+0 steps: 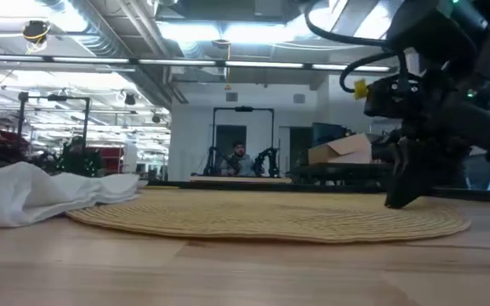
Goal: Set table place
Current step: Adjust the brown place mat
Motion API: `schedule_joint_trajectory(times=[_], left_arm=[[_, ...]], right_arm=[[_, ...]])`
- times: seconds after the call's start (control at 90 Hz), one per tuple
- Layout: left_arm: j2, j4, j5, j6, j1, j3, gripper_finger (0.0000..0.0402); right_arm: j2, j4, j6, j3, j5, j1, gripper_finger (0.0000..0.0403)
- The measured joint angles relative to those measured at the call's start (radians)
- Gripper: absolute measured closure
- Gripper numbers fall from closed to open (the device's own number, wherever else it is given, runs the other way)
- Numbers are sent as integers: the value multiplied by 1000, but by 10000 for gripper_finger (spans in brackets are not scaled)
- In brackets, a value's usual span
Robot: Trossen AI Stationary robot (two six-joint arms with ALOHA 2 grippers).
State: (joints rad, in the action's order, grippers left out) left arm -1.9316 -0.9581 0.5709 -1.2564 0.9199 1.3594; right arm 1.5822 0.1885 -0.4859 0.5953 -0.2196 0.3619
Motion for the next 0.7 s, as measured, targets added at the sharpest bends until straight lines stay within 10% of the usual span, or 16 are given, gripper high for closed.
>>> schedule_joint_trajectory(times=[0.7], left_arm=[[0,-2,-1,-3,2,0,240]], right_arm=[[-5,129,-183,5,-52,79,403]])
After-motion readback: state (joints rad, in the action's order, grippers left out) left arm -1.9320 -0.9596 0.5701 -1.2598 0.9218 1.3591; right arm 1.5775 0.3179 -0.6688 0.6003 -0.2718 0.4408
